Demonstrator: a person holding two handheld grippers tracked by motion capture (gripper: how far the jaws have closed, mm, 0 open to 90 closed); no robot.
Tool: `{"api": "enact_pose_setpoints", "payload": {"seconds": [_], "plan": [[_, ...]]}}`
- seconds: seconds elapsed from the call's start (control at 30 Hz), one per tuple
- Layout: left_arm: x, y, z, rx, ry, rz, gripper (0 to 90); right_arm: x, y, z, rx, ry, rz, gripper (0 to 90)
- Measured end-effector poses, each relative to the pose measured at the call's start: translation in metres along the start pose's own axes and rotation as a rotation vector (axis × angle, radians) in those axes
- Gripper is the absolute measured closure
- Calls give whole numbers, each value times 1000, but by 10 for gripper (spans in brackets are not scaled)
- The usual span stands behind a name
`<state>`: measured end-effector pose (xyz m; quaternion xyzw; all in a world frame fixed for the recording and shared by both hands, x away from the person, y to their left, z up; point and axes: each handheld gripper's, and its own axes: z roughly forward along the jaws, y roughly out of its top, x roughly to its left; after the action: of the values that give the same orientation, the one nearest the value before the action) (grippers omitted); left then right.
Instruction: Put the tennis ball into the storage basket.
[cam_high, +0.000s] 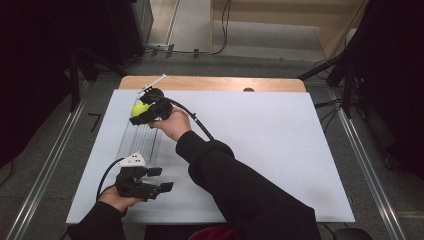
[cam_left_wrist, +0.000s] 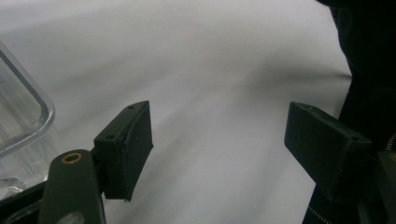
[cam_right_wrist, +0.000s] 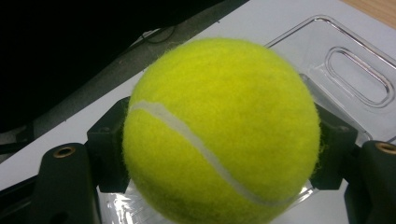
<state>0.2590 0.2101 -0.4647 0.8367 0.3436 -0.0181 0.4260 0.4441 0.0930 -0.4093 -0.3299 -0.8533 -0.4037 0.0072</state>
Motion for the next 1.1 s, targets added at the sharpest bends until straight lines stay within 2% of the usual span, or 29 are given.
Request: {"api": "enact_pose_setpoints", "payload": {"seconds": [0.53,1.0,1.1], "plan": [[0,0,0,-3,-5,-1,244,2,-5,12,26,10,0,231],[0,0,0,-4,-6,-3,244,3,-15,26,60,-5,-7,225],[0,0,0,-3,-6,-2,245,4,-16,27,50,1,-3,222]]}}
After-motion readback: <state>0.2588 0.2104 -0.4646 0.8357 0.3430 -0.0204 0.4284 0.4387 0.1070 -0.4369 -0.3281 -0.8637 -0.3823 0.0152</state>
